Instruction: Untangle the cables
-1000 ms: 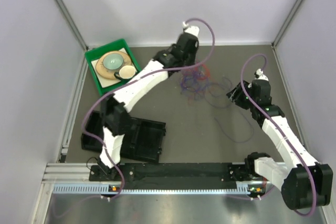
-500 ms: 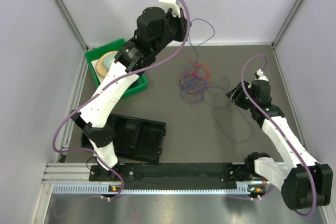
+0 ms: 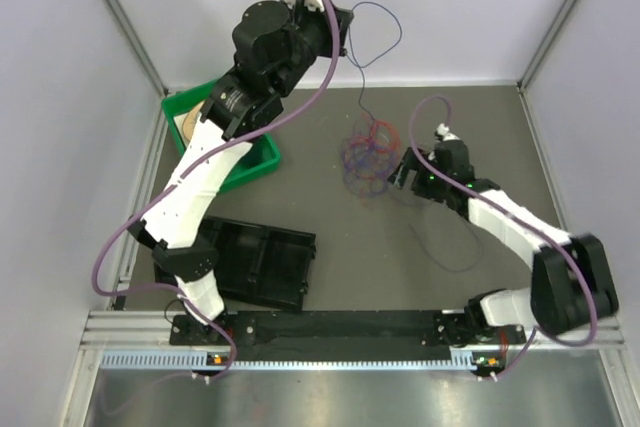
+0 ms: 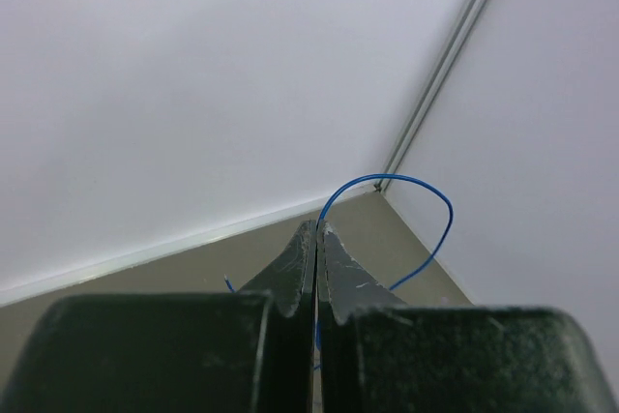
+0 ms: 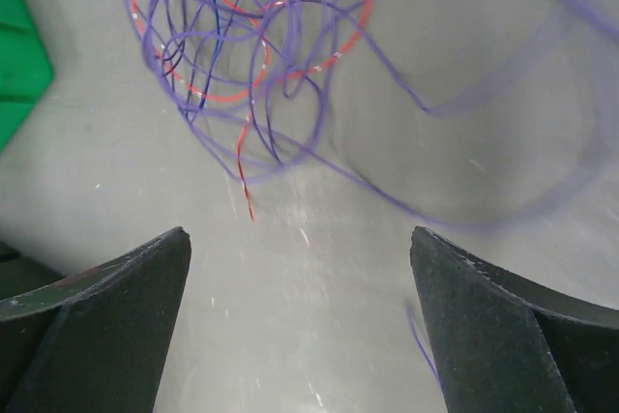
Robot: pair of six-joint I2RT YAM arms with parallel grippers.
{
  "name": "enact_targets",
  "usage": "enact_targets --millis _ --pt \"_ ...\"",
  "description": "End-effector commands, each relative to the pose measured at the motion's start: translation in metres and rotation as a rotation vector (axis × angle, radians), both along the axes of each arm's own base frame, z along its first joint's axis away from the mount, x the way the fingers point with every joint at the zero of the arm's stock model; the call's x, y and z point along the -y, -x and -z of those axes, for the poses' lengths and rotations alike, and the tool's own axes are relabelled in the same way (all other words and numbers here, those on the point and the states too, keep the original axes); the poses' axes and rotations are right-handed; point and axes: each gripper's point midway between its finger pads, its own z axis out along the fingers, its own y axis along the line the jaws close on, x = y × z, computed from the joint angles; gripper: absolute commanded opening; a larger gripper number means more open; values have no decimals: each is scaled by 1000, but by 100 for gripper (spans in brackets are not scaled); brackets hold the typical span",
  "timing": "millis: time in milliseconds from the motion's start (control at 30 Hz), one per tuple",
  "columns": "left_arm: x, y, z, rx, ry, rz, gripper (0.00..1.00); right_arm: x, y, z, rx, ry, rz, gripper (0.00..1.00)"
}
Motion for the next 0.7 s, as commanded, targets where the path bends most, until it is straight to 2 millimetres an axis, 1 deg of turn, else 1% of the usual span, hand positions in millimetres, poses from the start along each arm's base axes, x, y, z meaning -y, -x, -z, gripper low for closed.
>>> enact_targets --millis 0,67,100,167,200,233,267,300,333,367,400,433,467,500,533,567,600,633,667 --pt "-30 24 -47 86 108 -29 0 -50 -52 -12 82 -80 -37 94" --pt "-35 27 -51 90 114 -37 0 -66 -64 -4 62 -117 -14 92" --pt "-36 27 -50 88 112 -41 0 -71 -80 4 66 -114 14 89" --pt "-42 31 -53 91 114 -55 0 -85 -90 13 49 -122 27 83" --pt "-44 31 -52 87 112 -60 0 -87 -100 22 31 -109 51 69" --pt "-47 33 -54 92 110 -67 0 -86 -106 21 40 -104 81 56" --pt "-54 36 -58 97 116 -84 0 -81 -112 19 55 -111 126 35" --pt "-56 36 -56 97 107 -93 0 -79 -114 15 69 -110 143 0" --pt "-61 37 -56 104 91 -108 0 -75 -114 3 92 -108 164 0" --pt "-69 35 -55 101 78 -128 0 -64 -116 -9 133 -81 200 0" --pt "-77 34 -54 91 64 -146 0 -56 -113 -17 152 -66 214 0" --pt "-84 31 -51 81 59 -163 0 -47 -110 -47 215 -75 223 0" --pt "-103 21 -48 73 56 -194 0 -30 -109 -58 244 -41 248 0" --pt "-114 14 -45 58 62 -206 0 -20 -106 -67 262 -31 262 0" --pt "-124 6 -40 24 101 -215 0 -8 -97 -99 318 -42 272 0" --pt "-147 -7 -28 1 94 -264 0 3 -93 -109 350 -7 271 0" --pt "-155 -13 -23 -8 95 -293 0 18 -89 -125 385 4 298 0" --pt "-162 -18 -15 -19 90 -322 0 27 -84 -139 417 10 313 0" --pt "-175 -30 -1 -46 81 -362 0 41 -71 -164 468 18 324 0"
